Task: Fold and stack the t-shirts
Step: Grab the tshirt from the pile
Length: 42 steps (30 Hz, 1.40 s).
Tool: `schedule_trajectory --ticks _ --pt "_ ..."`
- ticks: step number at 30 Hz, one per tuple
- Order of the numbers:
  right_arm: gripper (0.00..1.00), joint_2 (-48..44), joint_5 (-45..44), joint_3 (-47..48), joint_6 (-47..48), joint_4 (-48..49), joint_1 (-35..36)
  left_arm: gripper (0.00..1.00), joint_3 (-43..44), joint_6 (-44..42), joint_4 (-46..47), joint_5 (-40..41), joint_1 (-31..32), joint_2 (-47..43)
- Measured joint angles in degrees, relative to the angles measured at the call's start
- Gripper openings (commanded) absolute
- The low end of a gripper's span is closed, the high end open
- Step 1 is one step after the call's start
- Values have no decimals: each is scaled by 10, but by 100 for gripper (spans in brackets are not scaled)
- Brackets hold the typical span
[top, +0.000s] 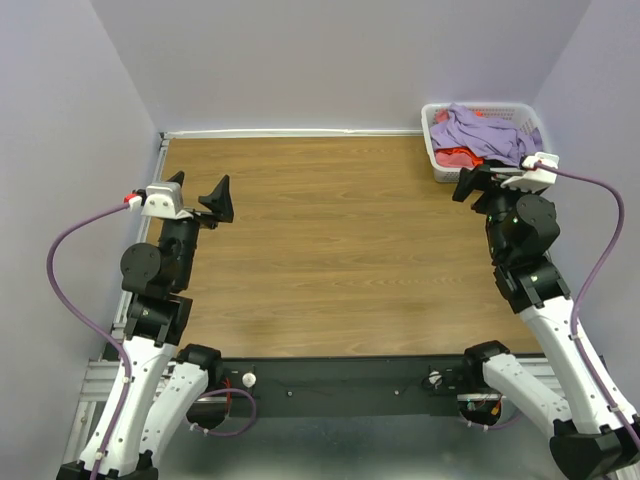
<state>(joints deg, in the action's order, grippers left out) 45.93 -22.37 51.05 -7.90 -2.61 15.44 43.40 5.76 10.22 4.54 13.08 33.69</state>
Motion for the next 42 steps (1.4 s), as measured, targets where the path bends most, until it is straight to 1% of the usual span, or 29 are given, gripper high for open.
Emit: schedule_trajectory --ticks 7,11,14,16,22,23,27,32,36,42 --pt "100 16 0 0 0 0 0 95 -2 -2 -2 0 0 4" --pt "100 61 7 13 -3 5 0 96 -7 -2 -2 0 0 11" --pt "100 118 27 33 -2 8 0 96 -17 -1 -3 0 0 15" --pt "100 177 31 64 -1 11 0 96 -24 3 -6 0 0 15" --pt "100 367 0 181 7 15 -4 96 -51 18 -27 -4 0 -4" --pt "100 404 -4 210 8 10 -11 96 -56 19 -31 -4 0 -10" --pt "100 492 -11 289 0 7 -49 96 -66 24 -41 -5 0 -35" --pt "100 590 -9 381 -26 9 -133 96 -73 38 -55 -5 0 -68" --pt "97 666 24 451 -47 9 -199 95 -73 49 -67 -7 0 -78" --pt "95 767 78 535 -85 9 -265 95 -71 63 -95 -12 0 -79"
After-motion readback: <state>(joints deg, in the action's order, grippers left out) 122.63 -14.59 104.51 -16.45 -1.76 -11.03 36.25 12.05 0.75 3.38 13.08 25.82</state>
